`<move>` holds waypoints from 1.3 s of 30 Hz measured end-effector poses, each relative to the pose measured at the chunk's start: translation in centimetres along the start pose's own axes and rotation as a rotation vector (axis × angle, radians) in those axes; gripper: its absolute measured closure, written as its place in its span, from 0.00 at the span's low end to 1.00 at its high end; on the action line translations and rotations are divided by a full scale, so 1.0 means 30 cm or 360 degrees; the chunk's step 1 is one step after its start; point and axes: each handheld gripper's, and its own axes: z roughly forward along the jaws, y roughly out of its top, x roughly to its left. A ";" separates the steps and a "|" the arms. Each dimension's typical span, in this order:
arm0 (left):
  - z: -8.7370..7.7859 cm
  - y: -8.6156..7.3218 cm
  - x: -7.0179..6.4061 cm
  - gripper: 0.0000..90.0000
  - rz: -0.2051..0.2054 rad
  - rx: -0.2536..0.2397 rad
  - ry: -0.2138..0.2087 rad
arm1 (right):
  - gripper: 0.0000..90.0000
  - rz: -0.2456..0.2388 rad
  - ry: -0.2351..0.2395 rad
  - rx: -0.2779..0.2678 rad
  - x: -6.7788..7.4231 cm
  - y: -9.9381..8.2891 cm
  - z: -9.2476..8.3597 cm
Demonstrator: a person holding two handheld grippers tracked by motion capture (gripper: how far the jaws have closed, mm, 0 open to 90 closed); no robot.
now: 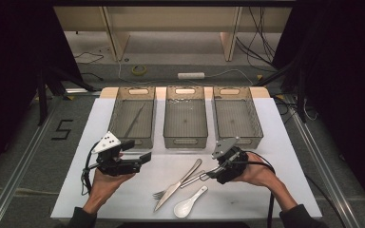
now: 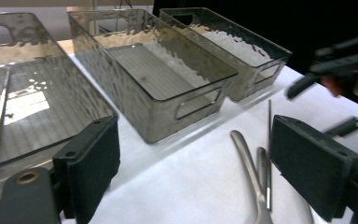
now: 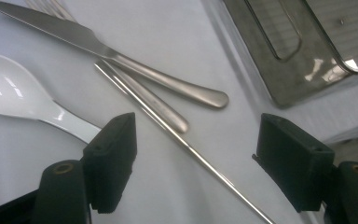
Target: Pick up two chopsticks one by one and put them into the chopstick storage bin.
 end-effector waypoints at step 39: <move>-0.009 -0.038 -0.052 0.18 0.0103 0.0097 -0.0049 | 0.67 -0.0261 0.0209 0.0525 -0.050 0.039 0.183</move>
